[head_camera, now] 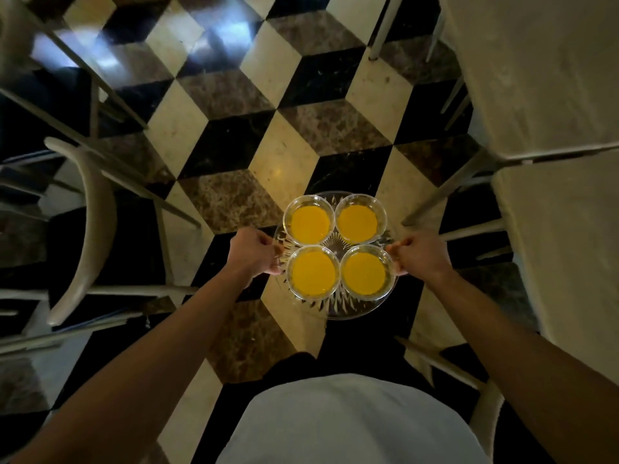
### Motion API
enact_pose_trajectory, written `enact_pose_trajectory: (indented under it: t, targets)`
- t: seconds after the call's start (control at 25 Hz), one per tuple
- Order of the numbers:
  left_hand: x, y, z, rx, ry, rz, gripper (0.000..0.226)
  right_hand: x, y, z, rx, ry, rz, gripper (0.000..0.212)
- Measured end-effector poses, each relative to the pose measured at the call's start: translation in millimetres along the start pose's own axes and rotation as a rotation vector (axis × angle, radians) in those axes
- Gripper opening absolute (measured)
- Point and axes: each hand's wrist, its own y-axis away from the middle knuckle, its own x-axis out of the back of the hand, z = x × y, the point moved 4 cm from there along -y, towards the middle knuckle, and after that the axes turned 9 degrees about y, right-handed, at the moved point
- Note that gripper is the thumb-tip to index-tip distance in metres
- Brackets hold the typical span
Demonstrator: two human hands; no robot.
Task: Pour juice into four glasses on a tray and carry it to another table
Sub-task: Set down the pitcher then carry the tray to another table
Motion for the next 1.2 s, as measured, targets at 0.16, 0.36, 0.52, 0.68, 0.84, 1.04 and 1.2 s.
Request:
enact_pose_trajectory:
  t: [0.16,0.36,0.52,0.68,0.84,1.04,1.2]
  targets:
    - [-9,-48,71,0.004,0.020,-0.017,0.005,46,-65,-44,0.032,0.044,0.043,0.015]
    - [-22,-109,152,-0.025,0.024,-0.004,0.011,91,-138,-87,0.022,0.087,0.065,0.018]
    - [-40,-169,220,-0.048,-0.026,-0.023,0.013,124,-195,-115,0.015,0.075,0.121,0.016]
    - [-56,-231,285,-0.112,-0.107,-0.083,0.014,151,-248,-139,-0.031,0.067,0.164,0.022]
    - [-76,-296,356,-0.117,-0.159,-0.137,0.023,179,-295,-163,-0.137,0.008,0.216,0.020]
    - [-107,-356,448,-0.234,-0.284,-0.220,0.021,211,-352,-185,-0.189,-0.133,0.241,0.023]
    - [-141,-393,512,-0.242,-0.299,-0.239,0.016,248,-396,-193,-0.255,-0.154,0.268,0.018]
